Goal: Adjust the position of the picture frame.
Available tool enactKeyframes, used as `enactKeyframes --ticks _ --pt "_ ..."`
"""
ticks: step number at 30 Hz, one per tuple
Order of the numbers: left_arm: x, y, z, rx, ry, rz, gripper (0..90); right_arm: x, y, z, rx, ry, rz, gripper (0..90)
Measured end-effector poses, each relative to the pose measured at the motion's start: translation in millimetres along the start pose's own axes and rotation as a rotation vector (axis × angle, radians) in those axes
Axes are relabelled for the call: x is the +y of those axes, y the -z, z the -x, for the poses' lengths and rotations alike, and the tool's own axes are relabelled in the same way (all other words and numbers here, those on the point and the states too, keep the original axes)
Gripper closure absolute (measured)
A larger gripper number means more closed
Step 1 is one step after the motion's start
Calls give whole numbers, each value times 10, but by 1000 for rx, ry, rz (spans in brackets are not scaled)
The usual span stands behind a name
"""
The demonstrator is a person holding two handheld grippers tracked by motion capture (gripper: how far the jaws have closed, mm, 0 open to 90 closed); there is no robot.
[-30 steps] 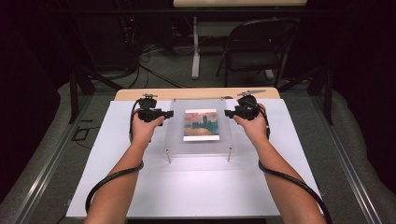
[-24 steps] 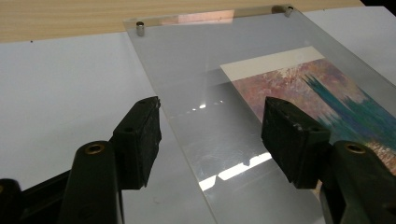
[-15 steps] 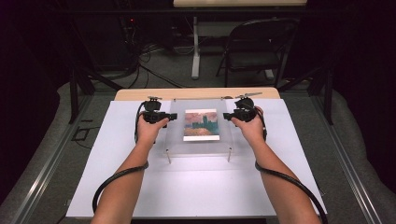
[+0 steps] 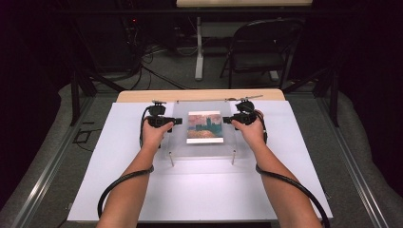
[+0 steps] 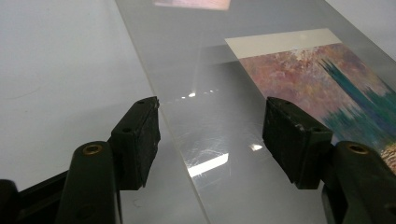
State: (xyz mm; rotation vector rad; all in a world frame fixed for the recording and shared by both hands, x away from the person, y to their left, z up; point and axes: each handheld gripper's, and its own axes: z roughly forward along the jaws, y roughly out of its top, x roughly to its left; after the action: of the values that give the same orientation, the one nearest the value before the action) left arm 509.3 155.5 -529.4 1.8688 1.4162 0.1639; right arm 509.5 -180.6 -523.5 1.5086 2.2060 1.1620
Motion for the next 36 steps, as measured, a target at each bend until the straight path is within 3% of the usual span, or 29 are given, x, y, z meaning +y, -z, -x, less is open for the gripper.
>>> enactKeyframes --ticks 12,23,36 --pt "-34 -41 2 -14 26 -7 337 -39 -47 18 35 -46 -33 389" --pt "-60 -52 -37 -59 75 -18 304 -60 -54 85 84 -98 -47 373" --pt "-70 -61 -54 -86 105 -33 285 -68 -83 92 97 -132 -52 330"
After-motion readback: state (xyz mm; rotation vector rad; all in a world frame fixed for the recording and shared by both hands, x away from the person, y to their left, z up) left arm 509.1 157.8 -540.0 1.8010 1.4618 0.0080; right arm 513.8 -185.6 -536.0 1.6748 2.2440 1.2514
